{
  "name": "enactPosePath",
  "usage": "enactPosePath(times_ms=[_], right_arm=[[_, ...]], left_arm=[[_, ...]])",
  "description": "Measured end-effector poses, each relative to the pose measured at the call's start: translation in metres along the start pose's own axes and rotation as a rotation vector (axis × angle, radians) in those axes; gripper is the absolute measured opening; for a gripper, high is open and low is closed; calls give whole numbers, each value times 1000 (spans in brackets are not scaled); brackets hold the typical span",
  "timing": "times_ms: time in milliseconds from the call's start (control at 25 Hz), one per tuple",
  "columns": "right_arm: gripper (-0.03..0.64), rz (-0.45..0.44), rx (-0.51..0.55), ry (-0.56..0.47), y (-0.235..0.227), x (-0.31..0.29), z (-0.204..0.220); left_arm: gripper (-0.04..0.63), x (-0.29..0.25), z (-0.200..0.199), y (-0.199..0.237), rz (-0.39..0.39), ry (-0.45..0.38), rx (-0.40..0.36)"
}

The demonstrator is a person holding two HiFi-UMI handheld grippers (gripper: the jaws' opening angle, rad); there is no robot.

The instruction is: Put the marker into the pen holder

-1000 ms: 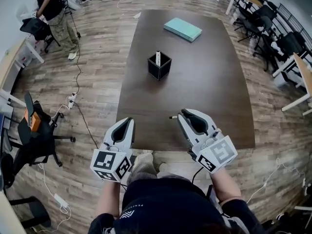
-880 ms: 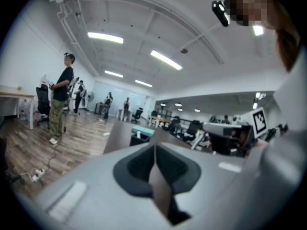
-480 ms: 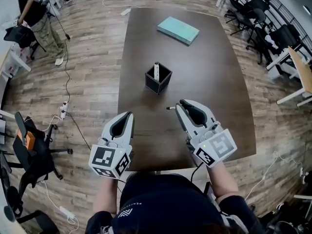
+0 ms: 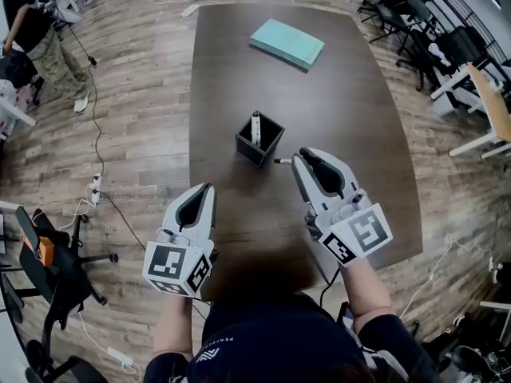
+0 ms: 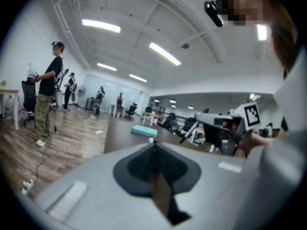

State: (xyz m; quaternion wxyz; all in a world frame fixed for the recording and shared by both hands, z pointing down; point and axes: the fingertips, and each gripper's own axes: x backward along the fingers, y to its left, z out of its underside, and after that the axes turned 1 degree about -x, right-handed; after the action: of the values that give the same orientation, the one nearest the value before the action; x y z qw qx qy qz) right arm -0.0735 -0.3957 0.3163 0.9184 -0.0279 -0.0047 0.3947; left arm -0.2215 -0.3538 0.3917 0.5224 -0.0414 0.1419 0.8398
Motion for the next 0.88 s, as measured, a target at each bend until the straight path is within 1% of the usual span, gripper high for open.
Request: enactPosePath(times_ms=[160, 440, 880], right_arm=[[46, 24, -11, 5, -12, -16, 9], [46, 38, -46, 14, -19, -47, 29], [46, 69, -90, 81, -30, -69, 77]], left_arm=[[15, -15, 5, 10, 13, 17, 15], [15, -33, 14, 29, 21, 36, 34], [15, -49, 40, 48, 0, 93, 67]])
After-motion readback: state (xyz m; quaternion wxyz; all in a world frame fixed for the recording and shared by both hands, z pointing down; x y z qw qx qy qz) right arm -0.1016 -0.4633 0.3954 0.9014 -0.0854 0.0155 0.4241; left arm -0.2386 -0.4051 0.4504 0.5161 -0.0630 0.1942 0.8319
